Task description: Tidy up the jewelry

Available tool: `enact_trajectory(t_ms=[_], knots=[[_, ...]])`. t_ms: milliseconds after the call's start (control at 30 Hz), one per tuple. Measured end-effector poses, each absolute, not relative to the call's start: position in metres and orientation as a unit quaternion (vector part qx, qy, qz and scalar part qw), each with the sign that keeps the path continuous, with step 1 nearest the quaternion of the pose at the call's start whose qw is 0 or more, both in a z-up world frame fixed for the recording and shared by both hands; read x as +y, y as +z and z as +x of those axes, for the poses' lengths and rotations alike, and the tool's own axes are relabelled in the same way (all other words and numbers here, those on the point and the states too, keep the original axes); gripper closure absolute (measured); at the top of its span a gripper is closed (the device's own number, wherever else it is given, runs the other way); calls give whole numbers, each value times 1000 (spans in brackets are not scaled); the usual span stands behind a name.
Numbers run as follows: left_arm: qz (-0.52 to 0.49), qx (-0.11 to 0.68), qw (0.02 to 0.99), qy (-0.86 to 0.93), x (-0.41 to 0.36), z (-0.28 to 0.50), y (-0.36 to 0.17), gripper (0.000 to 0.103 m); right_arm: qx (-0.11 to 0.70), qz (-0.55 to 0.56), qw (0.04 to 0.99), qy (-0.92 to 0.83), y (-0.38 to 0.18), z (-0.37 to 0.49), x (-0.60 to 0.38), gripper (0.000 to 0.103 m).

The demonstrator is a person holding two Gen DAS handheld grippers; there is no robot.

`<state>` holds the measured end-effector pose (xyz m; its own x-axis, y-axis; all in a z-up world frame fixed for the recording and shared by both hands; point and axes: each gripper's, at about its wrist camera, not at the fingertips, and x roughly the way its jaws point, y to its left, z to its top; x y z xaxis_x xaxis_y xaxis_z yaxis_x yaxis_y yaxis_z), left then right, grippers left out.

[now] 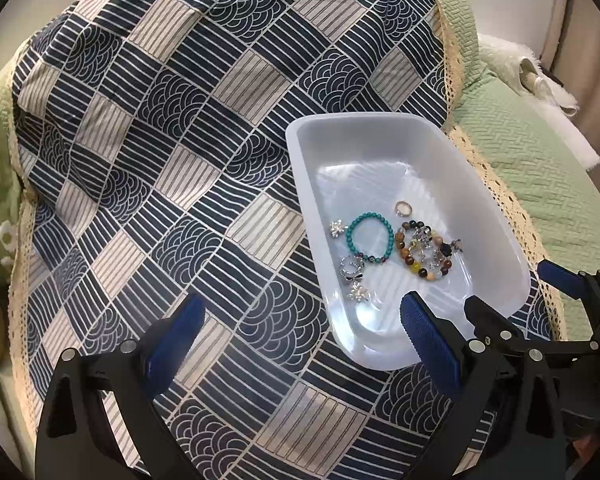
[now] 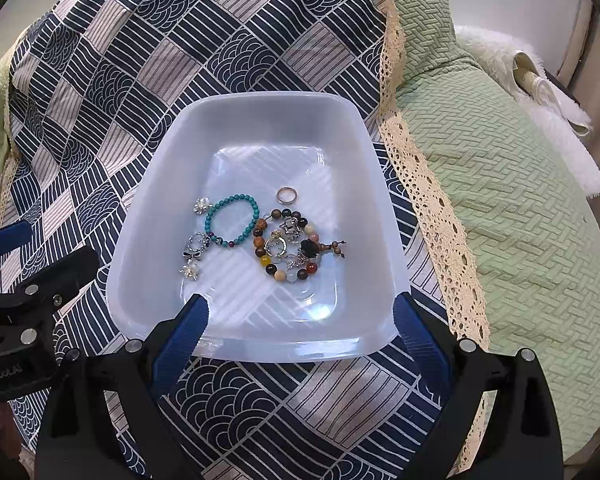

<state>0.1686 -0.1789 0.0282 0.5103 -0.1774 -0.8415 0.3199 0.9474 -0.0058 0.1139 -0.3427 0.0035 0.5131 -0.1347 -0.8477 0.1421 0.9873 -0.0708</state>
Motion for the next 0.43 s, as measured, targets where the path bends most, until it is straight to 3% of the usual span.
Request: enact_trajectory(t_ms=[433], knots=[[84, 463, 870, -148, -181, 166, 32, 9, 487, 3, 870, -79, 3, 114, -343, 11]])
